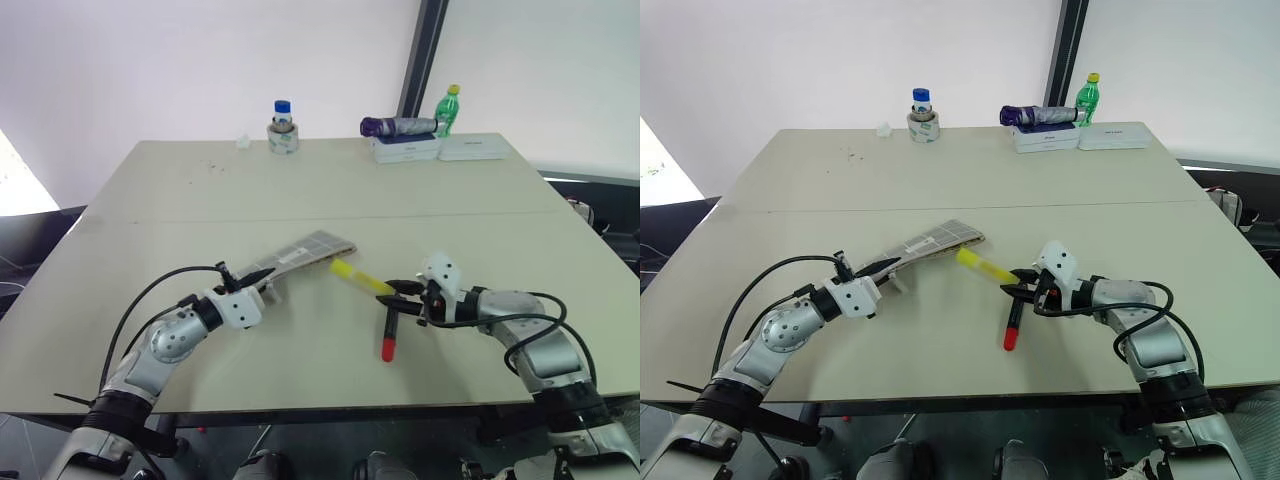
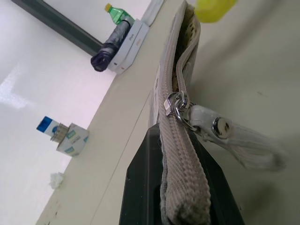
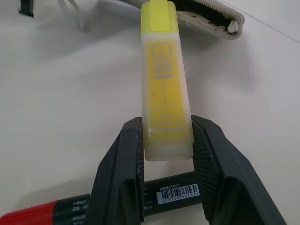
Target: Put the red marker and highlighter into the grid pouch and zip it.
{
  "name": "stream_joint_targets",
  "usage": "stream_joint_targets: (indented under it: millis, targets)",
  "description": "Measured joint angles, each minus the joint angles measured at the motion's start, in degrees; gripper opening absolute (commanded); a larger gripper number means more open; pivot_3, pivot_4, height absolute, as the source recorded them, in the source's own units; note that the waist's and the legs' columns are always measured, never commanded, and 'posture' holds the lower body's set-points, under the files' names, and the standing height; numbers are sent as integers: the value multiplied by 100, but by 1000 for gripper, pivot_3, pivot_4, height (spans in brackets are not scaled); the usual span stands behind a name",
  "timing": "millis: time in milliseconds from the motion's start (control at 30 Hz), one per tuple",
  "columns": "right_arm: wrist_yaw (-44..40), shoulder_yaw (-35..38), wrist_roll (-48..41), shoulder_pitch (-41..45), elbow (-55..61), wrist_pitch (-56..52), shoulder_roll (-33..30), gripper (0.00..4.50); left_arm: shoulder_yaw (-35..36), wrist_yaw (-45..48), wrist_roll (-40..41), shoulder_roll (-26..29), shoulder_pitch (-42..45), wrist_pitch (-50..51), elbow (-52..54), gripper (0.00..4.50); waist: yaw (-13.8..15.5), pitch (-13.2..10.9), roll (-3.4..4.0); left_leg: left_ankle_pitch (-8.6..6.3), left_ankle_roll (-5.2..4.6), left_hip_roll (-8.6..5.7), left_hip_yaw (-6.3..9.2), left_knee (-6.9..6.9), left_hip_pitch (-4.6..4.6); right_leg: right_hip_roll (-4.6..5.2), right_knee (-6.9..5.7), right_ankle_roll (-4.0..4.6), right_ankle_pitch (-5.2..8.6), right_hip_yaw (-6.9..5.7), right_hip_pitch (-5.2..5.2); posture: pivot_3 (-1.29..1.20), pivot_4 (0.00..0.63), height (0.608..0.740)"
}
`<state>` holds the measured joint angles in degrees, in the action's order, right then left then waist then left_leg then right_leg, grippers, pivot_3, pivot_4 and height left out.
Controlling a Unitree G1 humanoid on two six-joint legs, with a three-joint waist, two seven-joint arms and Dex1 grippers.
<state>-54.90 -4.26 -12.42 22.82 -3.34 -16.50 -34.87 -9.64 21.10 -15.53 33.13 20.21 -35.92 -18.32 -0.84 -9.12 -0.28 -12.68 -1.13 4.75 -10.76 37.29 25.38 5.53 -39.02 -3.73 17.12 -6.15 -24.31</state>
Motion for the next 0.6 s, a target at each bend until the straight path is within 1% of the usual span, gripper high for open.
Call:
stream_joint_targets:
  millis: [233,500,600]
  targets:
    - [21,-35,56,275,-154,30,121,850,-5,30,-2,13,-44,-19,48,0,13,0,0,0,0,-1,0,1,0,1,0,0,0,0,1,0,150,740]
    - [-467,-32,-205,275,-23,-172,-8,850,-5,22,-15,4,-104,6,53,0,7,0,0,0,0,0,0,1,0,1,0,0,0,0,1,0,150,740]
    - [-516,-30,-240,276,-20,-183,-8,850,-5,22,-15,4,-104,11,53,0,7,0,0,0,0,0,1,2,0,1,0,0,0,0,1,0,150,740]
